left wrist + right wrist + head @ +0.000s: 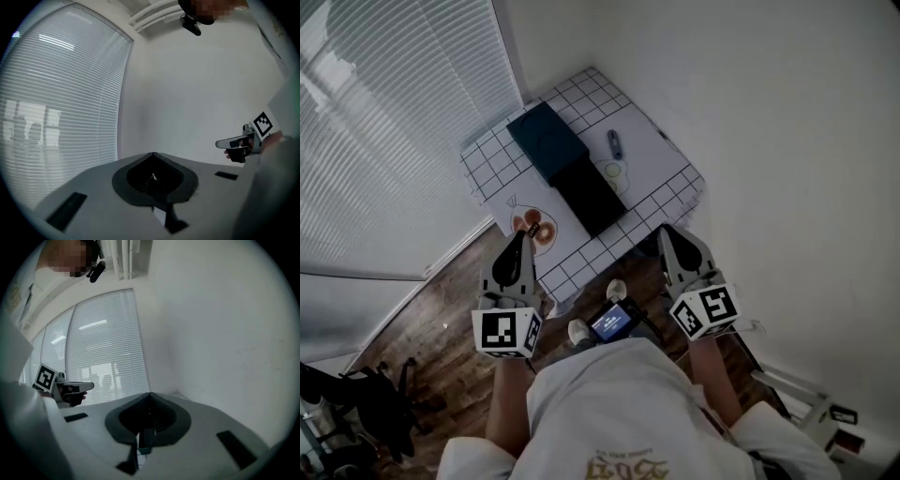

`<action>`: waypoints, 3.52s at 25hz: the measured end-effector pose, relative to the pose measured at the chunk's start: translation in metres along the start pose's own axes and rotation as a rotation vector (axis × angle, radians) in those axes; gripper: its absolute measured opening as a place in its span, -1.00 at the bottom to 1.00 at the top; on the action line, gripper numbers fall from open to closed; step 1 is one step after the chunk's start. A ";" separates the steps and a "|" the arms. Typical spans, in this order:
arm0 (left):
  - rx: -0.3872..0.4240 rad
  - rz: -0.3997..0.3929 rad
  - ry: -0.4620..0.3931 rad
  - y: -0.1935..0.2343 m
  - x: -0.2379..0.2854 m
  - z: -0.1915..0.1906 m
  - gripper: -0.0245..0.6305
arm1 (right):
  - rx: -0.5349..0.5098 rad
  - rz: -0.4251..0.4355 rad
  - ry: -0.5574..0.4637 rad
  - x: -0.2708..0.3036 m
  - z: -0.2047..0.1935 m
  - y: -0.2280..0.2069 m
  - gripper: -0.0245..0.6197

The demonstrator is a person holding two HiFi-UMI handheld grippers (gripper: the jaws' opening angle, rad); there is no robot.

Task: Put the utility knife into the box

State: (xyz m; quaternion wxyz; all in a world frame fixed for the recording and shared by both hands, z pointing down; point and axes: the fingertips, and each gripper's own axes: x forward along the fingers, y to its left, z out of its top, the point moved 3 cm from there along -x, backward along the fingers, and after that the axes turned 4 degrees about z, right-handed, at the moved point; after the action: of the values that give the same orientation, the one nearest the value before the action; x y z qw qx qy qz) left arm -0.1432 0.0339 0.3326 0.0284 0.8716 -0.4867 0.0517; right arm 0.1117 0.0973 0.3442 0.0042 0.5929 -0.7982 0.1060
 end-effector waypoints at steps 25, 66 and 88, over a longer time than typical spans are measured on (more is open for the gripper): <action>-0.050 -0.004 0.270 -0.038 0.196 -0.060 -0.90 | 0.049 0.084 0.138 0.116 -0.029 -0.132 -0.90; -0.086 -0.137 0.418 -0.003 0.233 -0.173 -0.90 | 0.014 -0.042 0.619 0.286 -0.180 -0.163 -0.73; -0.131 -0.184 0.442 0.014 0.233 -0.188 -0.90 | -0.026 -0.118 0.727 0.303 -0.205 -0.165 -0.50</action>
State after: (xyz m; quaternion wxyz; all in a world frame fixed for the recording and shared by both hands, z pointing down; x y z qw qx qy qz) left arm -0.0456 -0.1520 0.5469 0.1952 0.8760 -0.3897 0.2066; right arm 0.1531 -0.1990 0.6117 0.3015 0.5613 -0.7104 0.2991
